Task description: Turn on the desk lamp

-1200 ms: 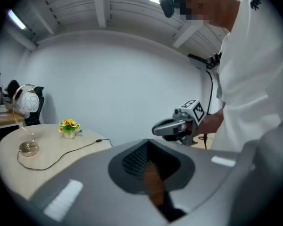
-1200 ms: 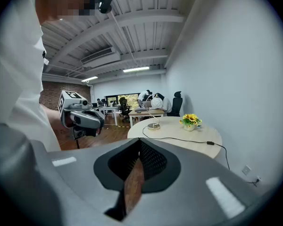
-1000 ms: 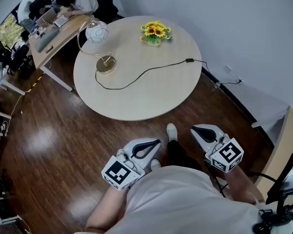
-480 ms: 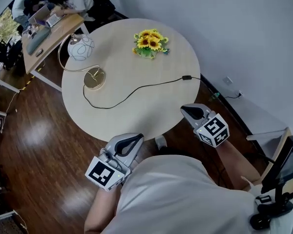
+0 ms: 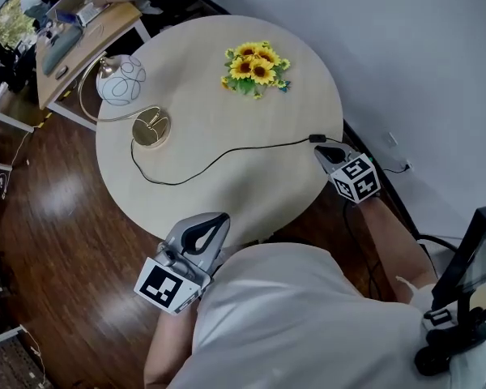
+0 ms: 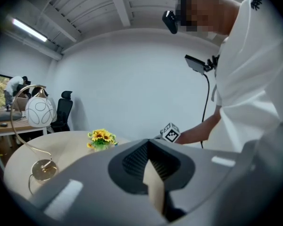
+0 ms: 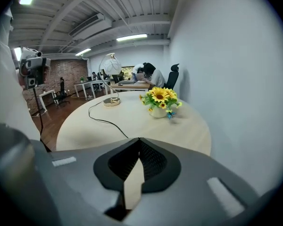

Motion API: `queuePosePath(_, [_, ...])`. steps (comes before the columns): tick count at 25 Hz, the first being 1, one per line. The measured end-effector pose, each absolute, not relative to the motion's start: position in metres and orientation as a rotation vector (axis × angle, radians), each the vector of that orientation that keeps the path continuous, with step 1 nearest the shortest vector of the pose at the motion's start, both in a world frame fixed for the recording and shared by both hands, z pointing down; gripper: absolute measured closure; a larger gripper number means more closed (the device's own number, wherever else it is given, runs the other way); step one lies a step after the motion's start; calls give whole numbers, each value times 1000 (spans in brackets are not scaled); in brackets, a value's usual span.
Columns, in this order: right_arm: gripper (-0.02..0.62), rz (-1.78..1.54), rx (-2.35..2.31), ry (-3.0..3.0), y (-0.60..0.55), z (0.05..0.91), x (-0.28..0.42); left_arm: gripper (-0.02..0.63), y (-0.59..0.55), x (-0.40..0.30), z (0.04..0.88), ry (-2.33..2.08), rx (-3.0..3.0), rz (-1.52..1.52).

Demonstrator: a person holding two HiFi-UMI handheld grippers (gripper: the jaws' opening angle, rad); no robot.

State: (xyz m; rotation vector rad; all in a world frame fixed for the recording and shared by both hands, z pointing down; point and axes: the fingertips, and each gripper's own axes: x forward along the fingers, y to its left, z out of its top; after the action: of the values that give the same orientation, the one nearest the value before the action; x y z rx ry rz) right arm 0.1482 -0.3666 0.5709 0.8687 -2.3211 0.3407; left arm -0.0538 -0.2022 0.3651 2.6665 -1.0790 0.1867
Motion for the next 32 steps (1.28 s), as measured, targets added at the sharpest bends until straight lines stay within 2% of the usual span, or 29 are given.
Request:
queuePosePath(17, [592,434,805,-2048,-444,688,206,588,-250,-51,385,-1144,2560,228])
queuePosePath(32, [592,442,751,-1969,-444,710,206,588,-261,-60,391,-1157,2526,227])
